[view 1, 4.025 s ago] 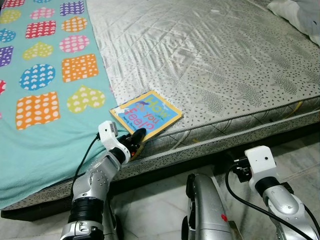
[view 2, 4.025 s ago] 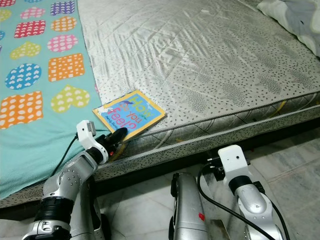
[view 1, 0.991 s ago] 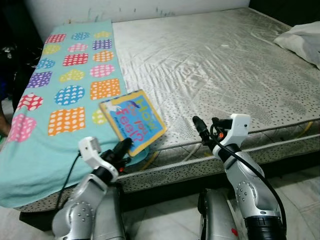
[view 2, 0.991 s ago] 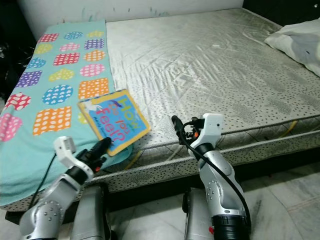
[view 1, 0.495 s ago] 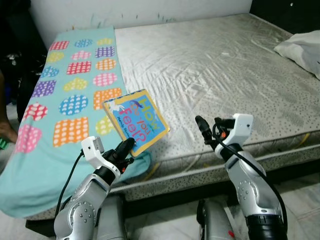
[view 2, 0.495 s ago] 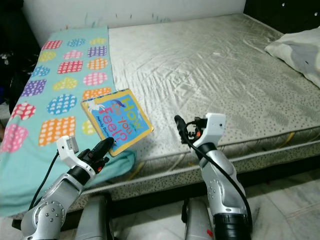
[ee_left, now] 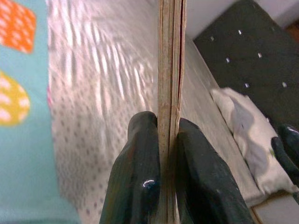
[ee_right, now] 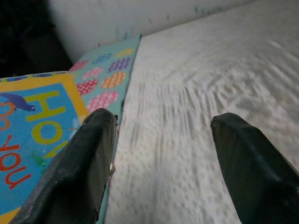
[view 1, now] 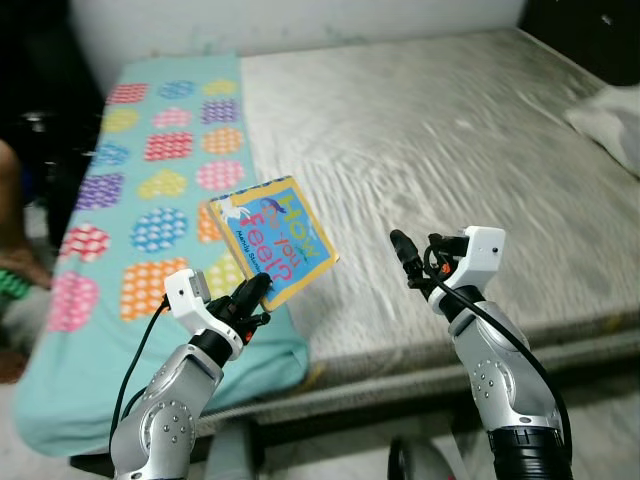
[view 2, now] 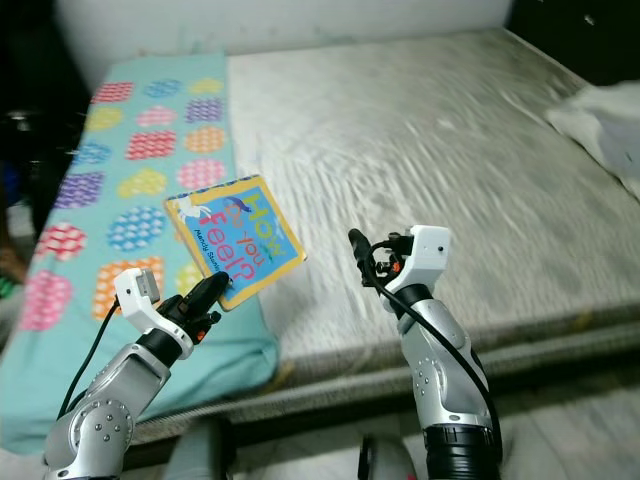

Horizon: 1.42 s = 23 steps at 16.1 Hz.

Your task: Clean up the room

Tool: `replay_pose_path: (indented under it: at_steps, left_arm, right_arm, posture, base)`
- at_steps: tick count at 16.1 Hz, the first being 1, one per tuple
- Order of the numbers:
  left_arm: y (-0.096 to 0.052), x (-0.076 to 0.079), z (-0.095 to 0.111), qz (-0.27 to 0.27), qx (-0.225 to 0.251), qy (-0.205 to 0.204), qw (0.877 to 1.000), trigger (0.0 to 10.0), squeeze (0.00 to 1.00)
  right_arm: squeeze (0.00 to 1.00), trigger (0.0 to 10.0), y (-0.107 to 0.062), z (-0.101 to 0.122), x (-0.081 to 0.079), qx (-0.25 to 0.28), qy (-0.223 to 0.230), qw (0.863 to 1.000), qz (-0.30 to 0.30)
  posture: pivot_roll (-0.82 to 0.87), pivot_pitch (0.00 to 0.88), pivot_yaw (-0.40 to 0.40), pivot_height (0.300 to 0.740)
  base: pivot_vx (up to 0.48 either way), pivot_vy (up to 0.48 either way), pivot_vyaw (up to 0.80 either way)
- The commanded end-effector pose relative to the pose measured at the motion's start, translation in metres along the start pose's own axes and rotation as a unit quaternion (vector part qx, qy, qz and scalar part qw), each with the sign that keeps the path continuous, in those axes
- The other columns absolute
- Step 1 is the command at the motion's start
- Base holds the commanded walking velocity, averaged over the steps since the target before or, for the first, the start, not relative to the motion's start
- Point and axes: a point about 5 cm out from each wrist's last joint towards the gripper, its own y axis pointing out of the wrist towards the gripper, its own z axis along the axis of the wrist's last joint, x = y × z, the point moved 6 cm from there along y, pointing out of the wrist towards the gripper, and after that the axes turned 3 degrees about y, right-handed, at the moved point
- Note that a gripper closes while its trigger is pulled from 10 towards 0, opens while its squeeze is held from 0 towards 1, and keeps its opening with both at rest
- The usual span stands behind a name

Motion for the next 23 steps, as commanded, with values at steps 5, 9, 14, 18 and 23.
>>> replay_pose_path:
  at_steps: [5,9,14,18,23]
  left_arm:
    - [0.004,0.009,0.006,-0.007,0.014,0.003,1.000,0.0,0.00]
    - [0.004,0.009,0.006,-0.007,0.014,0.003,1.000,0.0,0.00]
    - [0.004,0.009,0.006,-0.007,0.014,0.003,1.000,0.0,0.00]
    - [0.004,0.009,0.006,-0.007,0.014,0.003,1.000,0.0,0.00]
    - [0.003,-0.006,0.000,0.020,0.000,0.012,1.000,4.8,0.00]
  right_arm:
    - [0.00,10.0,-0.001,-0.002,0.001,-0.001,-0.009,1.000,-0.009]
    - [0.00,10.0,-0.001,-0.002,0.001,-0.001,-0.009,1.000,-0.009]
    - [0.00,10.0,-0.001,-0.002,0.001,-0.001,-0.009,1.000,-0.009]
    - [0.00,10.0,-0.001,-0.002,0.001,-0.001,-0.009,1.000,-0.009]
    - [0.00,10.0,0.000,-0.002,0.015,0.007,-0.072,0.995,-0.069]
  posture:
    - [-0.12,0.000,0.040,0.687]
    - [-0.12,0.000,0.040,0.687]
    - [-0.12,0.000,0.040,0.687]
    - [-0.12,0.000,0.040,0.687]
    - [-0.12,0.000,0.039,0.687]
  base:
    - [0.000,0.000,0.00]
    - [0.000,0.000,0.00]
    - [0.000,0.000,0.00]
    - [0.000,0.000,0.00]
    - [0.000,0.000,0.00]
